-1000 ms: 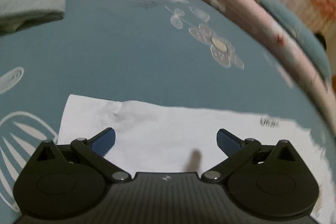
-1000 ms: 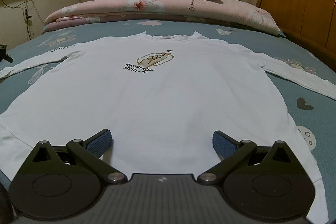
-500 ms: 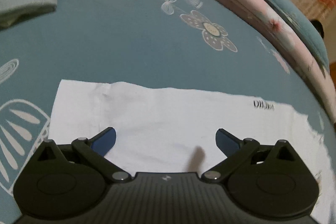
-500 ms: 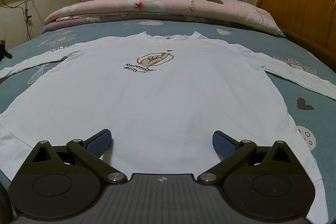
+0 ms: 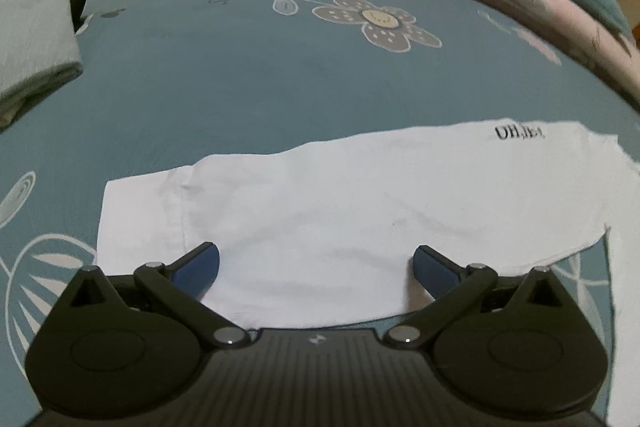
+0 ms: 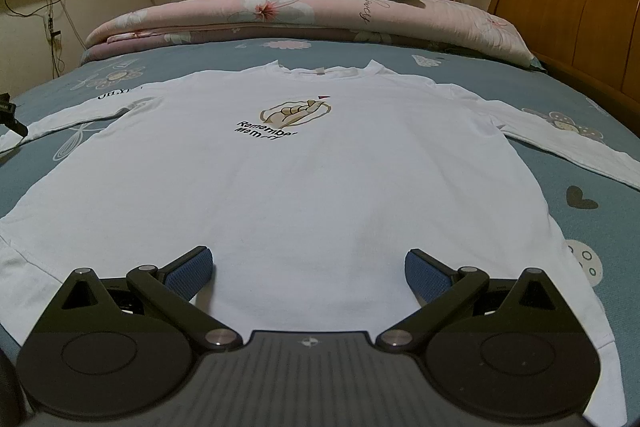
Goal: Fold clothes
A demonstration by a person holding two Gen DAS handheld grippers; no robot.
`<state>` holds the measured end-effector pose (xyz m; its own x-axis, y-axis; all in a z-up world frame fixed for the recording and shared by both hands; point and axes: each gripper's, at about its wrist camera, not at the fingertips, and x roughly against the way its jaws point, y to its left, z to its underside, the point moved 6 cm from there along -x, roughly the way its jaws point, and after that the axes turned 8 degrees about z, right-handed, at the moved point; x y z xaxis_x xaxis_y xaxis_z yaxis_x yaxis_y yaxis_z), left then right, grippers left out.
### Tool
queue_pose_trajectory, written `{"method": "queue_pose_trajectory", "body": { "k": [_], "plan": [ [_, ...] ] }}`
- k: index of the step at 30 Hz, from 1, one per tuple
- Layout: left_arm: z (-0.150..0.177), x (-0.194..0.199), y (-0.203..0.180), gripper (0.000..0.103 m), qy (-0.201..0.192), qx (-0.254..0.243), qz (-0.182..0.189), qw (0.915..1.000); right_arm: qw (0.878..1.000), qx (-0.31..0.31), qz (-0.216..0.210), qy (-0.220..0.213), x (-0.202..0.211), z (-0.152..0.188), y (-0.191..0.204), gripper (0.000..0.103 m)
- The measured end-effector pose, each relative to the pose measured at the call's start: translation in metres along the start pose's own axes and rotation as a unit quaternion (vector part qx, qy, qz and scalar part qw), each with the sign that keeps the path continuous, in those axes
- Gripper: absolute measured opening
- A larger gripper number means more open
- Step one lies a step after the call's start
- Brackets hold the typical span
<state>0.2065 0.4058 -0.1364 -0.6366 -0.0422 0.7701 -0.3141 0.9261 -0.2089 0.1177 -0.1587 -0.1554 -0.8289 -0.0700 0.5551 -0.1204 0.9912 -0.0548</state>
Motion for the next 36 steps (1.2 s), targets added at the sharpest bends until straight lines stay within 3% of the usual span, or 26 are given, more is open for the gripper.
{"method": "queue_pose_trajectory", "body": {
  "k": [20,25,31,33,36],
  "plan": [
    [0.008,0.002,-0.011,0.102,0.003,-0.017,-0.036,0.9992,1.0,-0.003,-0.002,0.004,0.0,-0.002,-0.002,0.103],
    [0.01,0.024,-0.029,0.102,0.006,-0.042,-0.073,0.9964,1.0,-0.002,-0.002,0.004,0.002,-0.001,-0.003,0.103],
    [0.016,0.064,-0.109,0.102,-0.009,-0.108,-0.002,0.9941,1.0,0.001,0.0,0.002,0.004,0.0,-0.002,0.103],
    [0.03,0.068,-0.148,0.102,0.0,-0.155,0.024,0.9876,1.0,0.0,0.001,0.001,0.004,0.001,-0.002,0.103],
    [0.055,0.069,-0.209,0.102,0.022,-0.228,0.063,0.9714,1.0,0.001,0.001,-0.001,0.005,0.002,-0.002,0.103]
  ]
}}
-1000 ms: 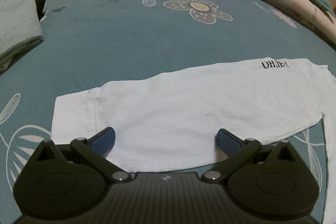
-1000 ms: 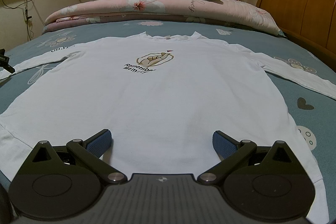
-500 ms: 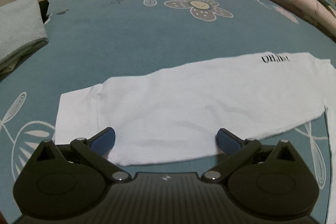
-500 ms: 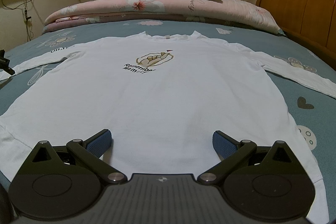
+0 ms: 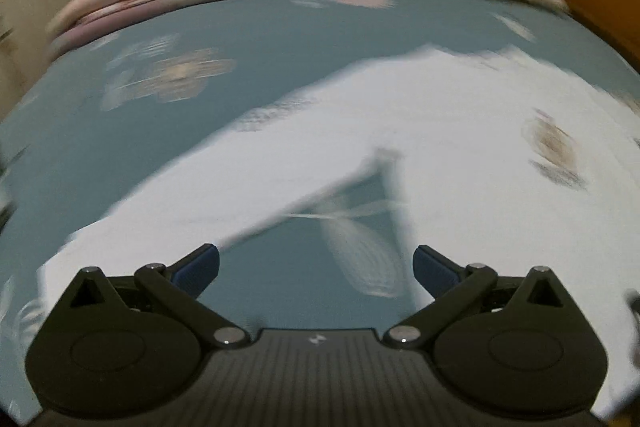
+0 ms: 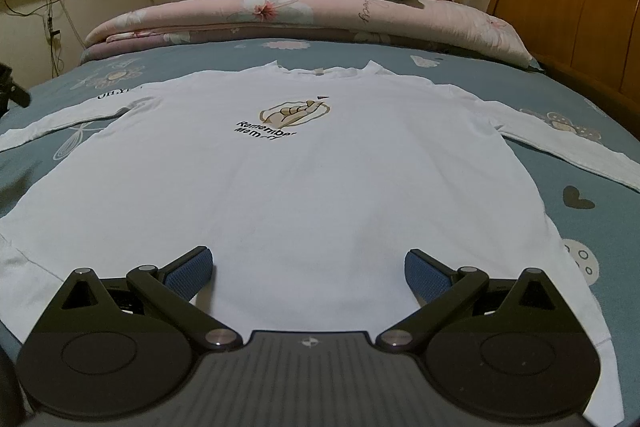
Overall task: Fold clothes
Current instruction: 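Move the left gripper over the 'Remember Memory' shirt hem beside the right gripper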
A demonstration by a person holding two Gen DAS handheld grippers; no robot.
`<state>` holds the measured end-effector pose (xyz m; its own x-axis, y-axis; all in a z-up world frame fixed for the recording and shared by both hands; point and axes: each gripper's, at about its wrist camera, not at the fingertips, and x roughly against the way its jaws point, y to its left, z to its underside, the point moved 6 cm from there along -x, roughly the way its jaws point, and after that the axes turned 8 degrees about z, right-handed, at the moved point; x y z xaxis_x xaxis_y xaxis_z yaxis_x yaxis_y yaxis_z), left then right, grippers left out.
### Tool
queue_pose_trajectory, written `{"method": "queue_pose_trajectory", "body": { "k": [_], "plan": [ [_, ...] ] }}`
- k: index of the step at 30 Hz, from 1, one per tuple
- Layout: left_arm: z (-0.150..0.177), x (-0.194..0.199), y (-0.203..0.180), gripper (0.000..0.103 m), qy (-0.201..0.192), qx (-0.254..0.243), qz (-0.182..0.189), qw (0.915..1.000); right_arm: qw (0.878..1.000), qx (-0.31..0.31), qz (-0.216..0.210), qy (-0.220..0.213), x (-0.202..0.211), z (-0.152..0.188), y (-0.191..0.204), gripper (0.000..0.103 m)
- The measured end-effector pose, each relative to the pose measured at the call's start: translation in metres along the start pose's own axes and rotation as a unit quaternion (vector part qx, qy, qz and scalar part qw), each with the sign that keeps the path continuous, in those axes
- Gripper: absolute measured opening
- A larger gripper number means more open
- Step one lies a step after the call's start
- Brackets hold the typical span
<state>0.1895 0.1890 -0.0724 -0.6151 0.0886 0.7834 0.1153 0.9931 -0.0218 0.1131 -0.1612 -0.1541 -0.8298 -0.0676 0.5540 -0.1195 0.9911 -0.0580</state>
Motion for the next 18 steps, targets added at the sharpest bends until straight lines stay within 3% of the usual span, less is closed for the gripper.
{"method": "queue_pose_trajectory", "body": {
  "k": [2,8,15,18],
  "plan": [
    [0.006,-0.011,-0.038,0.102,0.012,-0.033,0.029,0.999,1.0,0.002,0.001,-0.001,0.0,0.0,0.0,0.103],
    [0.042,-0.031,-0.103,0.102,0.047,-0.061,0.054,0.9956,1.0,-0.003,-0.002,-0.004,0.005,0.001,-0.003,0.103],
    [0.075,-0.015,-0.144,0.102,0.051,-0.04,0.147,0.987,1.0,-0.025,-0.012,-0.002,0.006,-0.001,-0.009,0.103],
    [0.09,-0.022,-0.143,0.102,0.076,-0.027,0.137,0.9873,1.0,-0.027,-0.014,-0.002,0.007,-0.001,-0.01,0.103]
  ]
}}
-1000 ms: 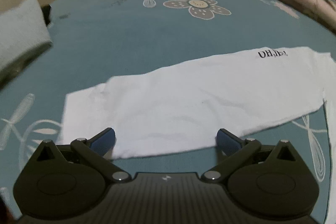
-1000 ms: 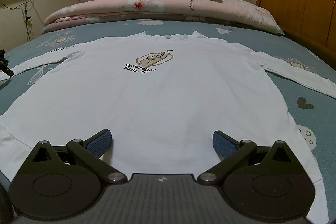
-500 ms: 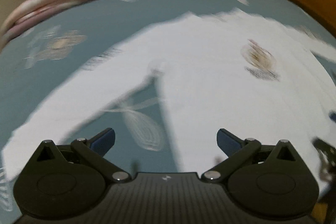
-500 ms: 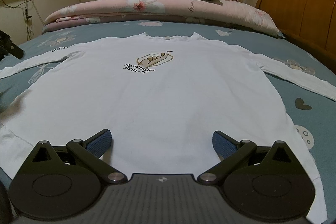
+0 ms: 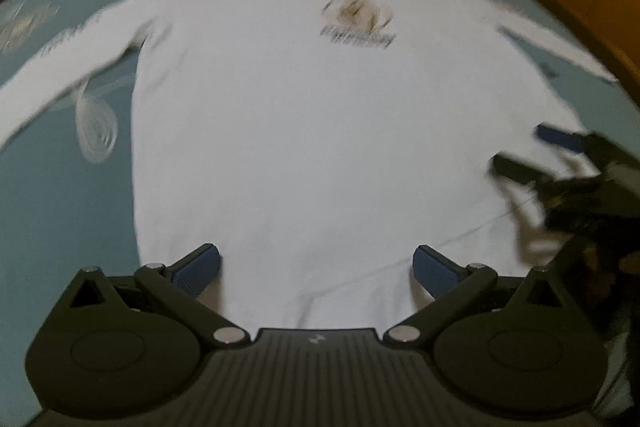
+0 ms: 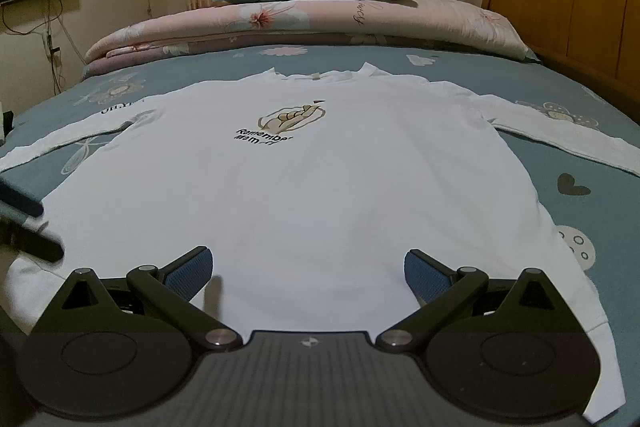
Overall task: Fold clothes
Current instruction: 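Move the left gripper over the 'Remember Memory' shirt hem beside the right gripper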
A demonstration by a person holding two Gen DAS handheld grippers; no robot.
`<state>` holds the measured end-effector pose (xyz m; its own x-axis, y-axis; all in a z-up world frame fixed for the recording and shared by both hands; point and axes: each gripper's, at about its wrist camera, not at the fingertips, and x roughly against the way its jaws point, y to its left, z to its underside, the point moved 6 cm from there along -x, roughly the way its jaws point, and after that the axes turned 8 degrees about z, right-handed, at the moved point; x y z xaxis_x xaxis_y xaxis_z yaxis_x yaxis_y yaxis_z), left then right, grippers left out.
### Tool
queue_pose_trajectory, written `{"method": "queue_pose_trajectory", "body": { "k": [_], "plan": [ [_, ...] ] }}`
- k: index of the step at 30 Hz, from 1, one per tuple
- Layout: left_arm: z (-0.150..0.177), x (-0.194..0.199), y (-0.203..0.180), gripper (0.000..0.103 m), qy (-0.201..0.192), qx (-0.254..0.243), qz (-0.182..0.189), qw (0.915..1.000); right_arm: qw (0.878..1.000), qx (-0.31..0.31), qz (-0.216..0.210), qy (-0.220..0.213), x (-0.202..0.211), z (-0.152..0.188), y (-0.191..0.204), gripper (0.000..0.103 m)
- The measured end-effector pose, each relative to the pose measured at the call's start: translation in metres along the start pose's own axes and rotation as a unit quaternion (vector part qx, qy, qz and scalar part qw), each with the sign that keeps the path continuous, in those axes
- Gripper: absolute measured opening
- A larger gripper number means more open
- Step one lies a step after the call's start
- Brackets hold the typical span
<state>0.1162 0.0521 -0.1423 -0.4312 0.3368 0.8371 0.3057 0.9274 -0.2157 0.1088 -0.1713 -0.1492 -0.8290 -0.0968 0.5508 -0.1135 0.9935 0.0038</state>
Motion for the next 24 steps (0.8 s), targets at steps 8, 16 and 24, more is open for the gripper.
{"method": "queue_pose_trajectory", "body": {
  "k": [8,16,24],
  "plan": [
    [0.0,0.017,-0.009,0.102,-0.027,0.013,-0.011,0.9995,1.0,0.006,0.006,0.003,0.002,0.004,-0.008,0.103],
    [0.001,-0.011,-0.033,0.102,-0.021,0.002,-0.008,0.9998,1.0,0.024,0.009,-0.013,0.012,0.007,-0.011,0.103],
    [0.004,-0.013,-0.035,0.102,-0.025,-0.016,-0.025,0.9992,0.999,0.013,0.037,-0.031,0.023,0.009,-0.039,0.103]
  ]
}}
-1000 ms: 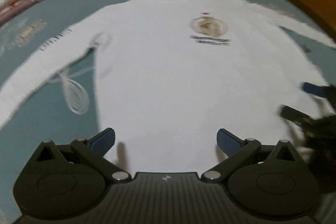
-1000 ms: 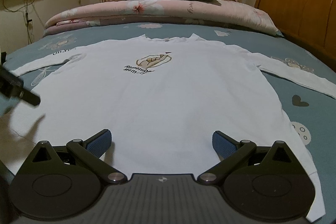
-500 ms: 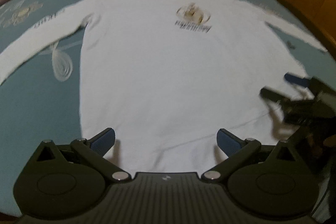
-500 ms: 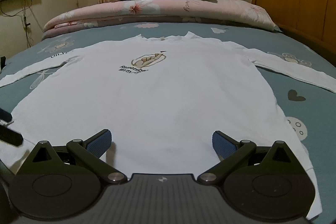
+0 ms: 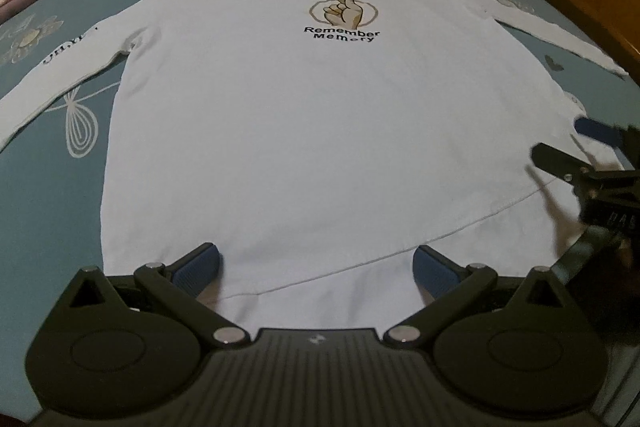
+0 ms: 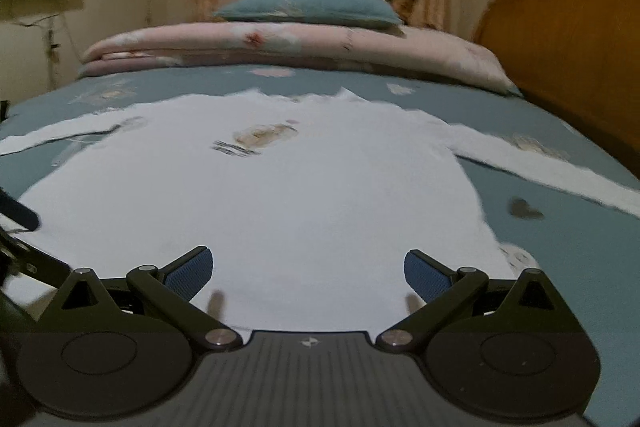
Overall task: Fold clothes
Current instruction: 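Move the left gripper over the 'Remember Memory' shirt hem beside the right gripper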
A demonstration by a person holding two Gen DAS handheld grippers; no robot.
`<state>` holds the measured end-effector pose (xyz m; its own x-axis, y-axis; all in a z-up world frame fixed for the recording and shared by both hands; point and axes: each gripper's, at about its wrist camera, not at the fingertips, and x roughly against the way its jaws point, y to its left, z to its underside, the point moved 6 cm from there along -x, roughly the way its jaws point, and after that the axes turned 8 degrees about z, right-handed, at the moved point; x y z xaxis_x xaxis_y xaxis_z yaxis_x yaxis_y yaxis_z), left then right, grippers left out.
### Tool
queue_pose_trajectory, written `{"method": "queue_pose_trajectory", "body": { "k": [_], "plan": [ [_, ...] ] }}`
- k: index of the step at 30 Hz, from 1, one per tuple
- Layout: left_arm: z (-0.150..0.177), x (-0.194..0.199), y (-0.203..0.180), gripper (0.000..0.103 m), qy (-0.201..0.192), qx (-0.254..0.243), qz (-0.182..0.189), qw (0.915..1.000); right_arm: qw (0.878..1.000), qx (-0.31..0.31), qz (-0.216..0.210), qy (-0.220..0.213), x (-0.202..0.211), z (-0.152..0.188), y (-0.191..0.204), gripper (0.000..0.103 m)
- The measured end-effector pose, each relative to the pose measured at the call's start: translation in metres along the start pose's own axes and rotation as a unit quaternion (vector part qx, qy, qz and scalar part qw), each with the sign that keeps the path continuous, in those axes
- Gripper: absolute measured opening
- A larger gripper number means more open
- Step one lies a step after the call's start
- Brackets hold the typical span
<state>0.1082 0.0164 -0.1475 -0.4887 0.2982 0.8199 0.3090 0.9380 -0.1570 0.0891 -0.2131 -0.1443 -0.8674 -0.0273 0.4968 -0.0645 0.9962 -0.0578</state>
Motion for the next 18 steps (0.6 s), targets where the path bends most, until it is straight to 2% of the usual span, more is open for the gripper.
{"method": "queue_pose_trajectory", "body": {
  "k": [3,6,8,11,16,18],
  "plan": [
    [0.001,-0.001,-0.001,0.102,0.0,-0.003,-0.007,1.0,0.998,-0.048,0.018,0.039,-0.007,0.01,-0.029,0.103],
    [0.001,-0.001,-0.002,0.102,-0.004,-0.003,-0.013,0.9999,0.995,-0.097,0.024,0.03,0.0,0.013,-0.057,0.103],
    [0.001,-0.001,-0.002,0.102,-0.005,0.001,-0.013,0.9999,0.992,-0.123,0.009,0.021,0.004,0.013,-0.065,0.103],
    [0.0,-0.001,-0.002,0.102,-0.003,0.004,-0.014,0.9999,0.992,-0.125,0.014,0.007,0.007,0.008,-0.062,0.103],
    [-0.001,-0.001,-0.001,0.102,-0.002,0.014,-0.017,0.9998,0.993,-0.111,-0.033,-0.007,-0.006,-0.022,-0.041,0.103],
    [-0.002,-0.002,-0.002,0.102,-0.001,0.014,-0.02,0.9997,0.993,-0.11,-0.047,0.01,-0.021,-0.03,-0.038,0.103]
  ]
}}
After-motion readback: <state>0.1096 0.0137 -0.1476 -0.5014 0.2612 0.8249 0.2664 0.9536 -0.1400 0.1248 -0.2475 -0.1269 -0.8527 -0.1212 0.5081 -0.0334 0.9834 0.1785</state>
